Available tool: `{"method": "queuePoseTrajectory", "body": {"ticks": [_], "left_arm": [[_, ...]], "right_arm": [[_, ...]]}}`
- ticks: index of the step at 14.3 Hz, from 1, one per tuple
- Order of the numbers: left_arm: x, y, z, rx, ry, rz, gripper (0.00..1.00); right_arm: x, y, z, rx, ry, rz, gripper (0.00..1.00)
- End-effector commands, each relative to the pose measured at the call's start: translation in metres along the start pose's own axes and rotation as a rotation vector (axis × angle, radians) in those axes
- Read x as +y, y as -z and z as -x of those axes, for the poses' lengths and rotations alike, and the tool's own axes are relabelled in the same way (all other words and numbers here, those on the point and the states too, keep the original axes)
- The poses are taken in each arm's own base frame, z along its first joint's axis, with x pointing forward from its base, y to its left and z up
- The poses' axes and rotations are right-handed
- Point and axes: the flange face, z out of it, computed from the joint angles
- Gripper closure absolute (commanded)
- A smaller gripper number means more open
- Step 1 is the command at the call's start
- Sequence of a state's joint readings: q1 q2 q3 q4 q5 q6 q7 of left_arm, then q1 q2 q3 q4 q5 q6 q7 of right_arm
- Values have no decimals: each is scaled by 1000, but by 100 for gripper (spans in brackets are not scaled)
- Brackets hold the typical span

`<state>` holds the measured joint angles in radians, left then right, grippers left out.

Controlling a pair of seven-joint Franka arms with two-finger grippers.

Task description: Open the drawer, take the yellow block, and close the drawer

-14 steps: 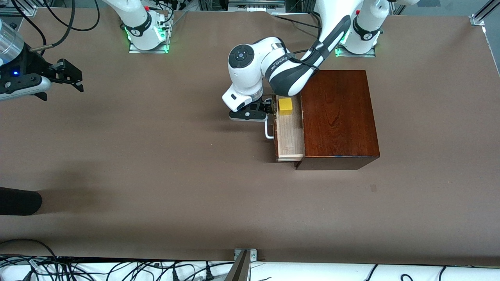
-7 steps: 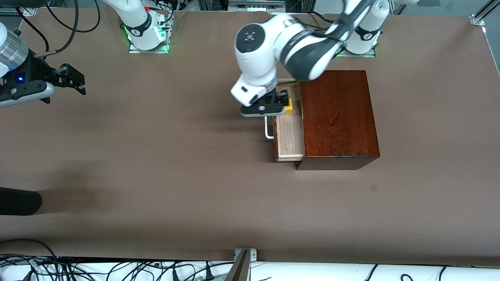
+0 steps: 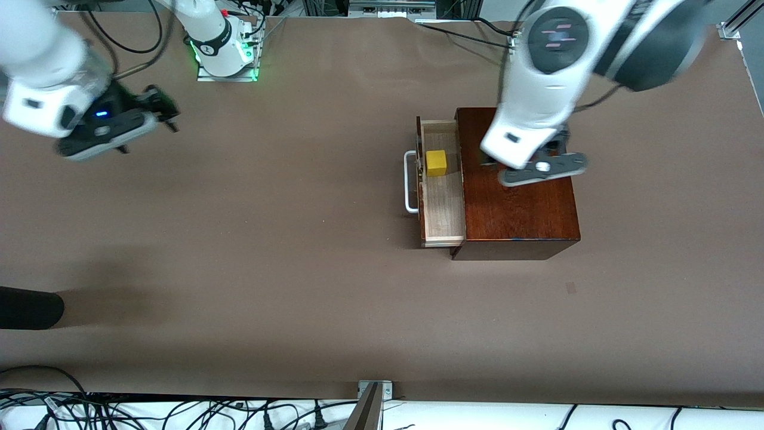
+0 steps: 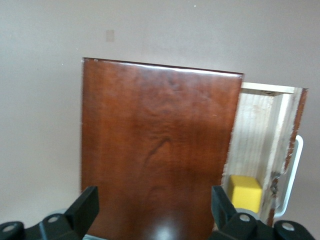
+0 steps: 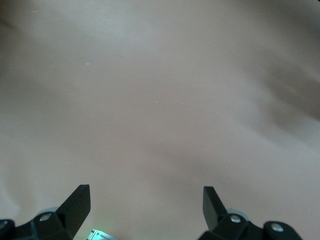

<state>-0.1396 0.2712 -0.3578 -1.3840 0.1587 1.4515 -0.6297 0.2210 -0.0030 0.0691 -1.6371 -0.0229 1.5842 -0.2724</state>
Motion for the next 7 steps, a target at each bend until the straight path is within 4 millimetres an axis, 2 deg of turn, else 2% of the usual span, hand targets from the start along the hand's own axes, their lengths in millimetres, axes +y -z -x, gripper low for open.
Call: {"method": "queuePoseTrajectory", "body": {"ticks": [1,3,5,6,7], "left_arm": [[-78,3,-28,-37,-95,84,0],[-139,9,-38,-1,-161,77,0],[-188,16,-31,14,-202,104,0],[-209,18,-28,19,-203,113,0],[-220,18,-25,22,-195,115,0]], "right_arm": [[-54,6,-14,27,87,-87,0],[-101,6,-23,36,175,-111,0],[-158,0,-37,66,291,-89,0],[-185,-10,-47,73,345,-80,0],[-213,-19,-56,84,412,-66,0]]}}
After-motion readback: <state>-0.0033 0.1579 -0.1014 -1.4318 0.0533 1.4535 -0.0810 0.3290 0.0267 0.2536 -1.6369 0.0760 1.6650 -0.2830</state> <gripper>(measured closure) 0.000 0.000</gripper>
